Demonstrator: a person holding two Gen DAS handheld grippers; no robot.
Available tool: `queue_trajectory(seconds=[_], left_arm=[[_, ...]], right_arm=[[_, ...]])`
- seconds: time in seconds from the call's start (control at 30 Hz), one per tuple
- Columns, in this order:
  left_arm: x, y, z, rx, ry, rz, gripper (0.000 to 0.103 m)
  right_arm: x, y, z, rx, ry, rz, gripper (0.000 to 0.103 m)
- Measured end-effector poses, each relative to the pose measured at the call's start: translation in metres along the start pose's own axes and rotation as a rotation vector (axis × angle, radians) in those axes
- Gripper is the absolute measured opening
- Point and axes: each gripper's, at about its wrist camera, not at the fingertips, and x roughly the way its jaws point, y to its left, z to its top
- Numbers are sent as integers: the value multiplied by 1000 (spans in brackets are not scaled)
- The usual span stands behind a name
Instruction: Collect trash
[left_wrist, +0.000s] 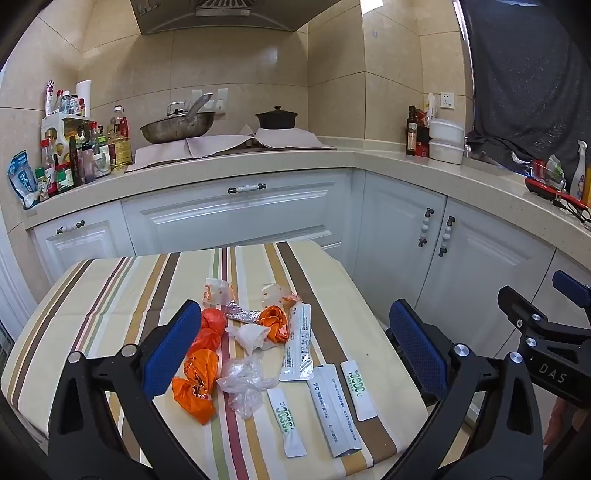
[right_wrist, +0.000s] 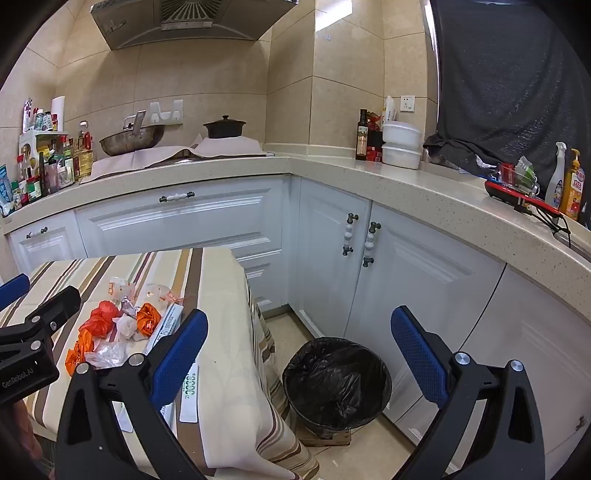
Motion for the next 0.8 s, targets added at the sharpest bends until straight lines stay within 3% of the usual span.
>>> queue_trajectory(seconds=[0.8], left_arm=[[3, 5, -6, -3, 7, -4, 100]], right_arm=[[-1, 0, 0, 6, -3, 0, 97]])
